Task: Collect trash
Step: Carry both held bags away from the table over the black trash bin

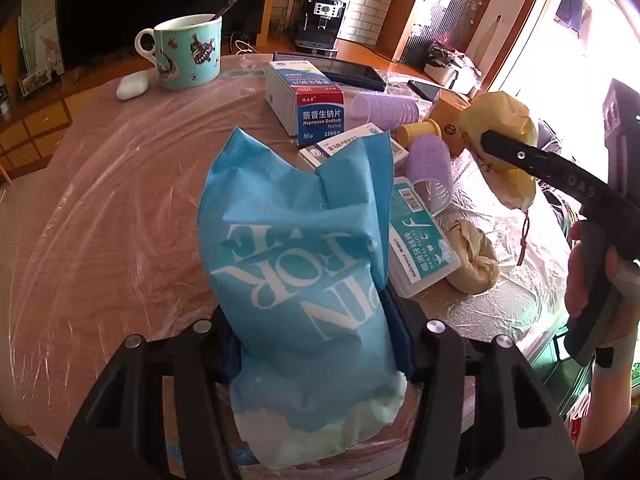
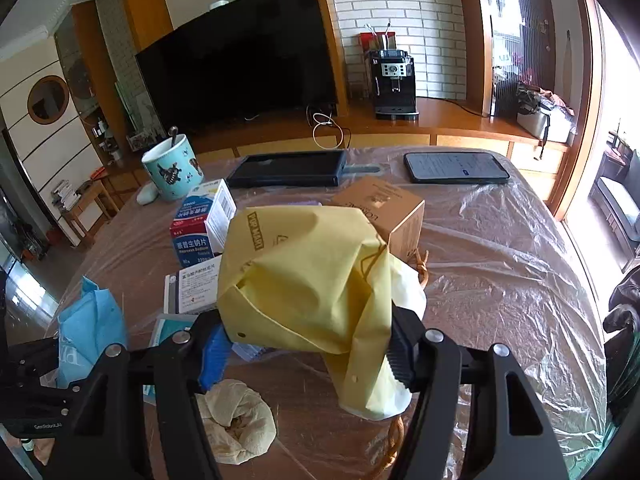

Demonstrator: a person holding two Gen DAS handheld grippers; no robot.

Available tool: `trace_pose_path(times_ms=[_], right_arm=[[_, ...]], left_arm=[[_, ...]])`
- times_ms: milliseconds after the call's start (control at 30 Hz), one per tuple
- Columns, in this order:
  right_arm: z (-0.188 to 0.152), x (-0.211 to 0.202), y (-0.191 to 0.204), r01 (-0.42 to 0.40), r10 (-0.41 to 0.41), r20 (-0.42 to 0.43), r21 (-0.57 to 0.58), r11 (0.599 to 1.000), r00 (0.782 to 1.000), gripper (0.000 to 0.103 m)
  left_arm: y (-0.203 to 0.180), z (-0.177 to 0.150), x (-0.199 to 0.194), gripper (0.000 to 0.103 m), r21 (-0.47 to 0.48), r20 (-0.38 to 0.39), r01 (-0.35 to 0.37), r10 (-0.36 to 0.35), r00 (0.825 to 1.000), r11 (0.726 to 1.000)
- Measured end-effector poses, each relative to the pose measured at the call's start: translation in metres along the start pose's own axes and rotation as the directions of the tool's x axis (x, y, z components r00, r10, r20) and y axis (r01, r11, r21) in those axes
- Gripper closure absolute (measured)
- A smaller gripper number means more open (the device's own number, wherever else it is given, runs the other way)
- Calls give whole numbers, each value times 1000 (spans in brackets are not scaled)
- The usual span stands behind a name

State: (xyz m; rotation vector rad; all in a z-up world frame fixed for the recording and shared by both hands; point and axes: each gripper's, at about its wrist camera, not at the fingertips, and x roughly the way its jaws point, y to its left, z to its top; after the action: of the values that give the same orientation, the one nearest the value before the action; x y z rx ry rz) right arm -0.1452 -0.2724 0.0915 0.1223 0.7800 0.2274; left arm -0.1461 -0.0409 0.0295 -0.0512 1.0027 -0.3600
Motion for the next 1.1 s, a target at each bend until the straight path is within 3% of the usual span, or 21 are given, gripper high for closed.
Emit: trace_pose_path(times_ms=[233, 467, 1100], right_arm=[[4, -29, 7, -21, 22, 45, -22, 1000, 999, 40], [-3, -64, 22, -64, 69, 85, -60, 996, 994, 40], [-63, -162, 58, -148, 173, 146, -168, 975, 974, 40]], left_arm=[[-4, 5, -17, 46, 6, 72, -65, 64, 995, 998], [-16, 7, -45, 46, 26, 166, -121, 115, 979, 992], [-50, -29, -121, 46, 107, 317, -136, 96, 943, 985]])
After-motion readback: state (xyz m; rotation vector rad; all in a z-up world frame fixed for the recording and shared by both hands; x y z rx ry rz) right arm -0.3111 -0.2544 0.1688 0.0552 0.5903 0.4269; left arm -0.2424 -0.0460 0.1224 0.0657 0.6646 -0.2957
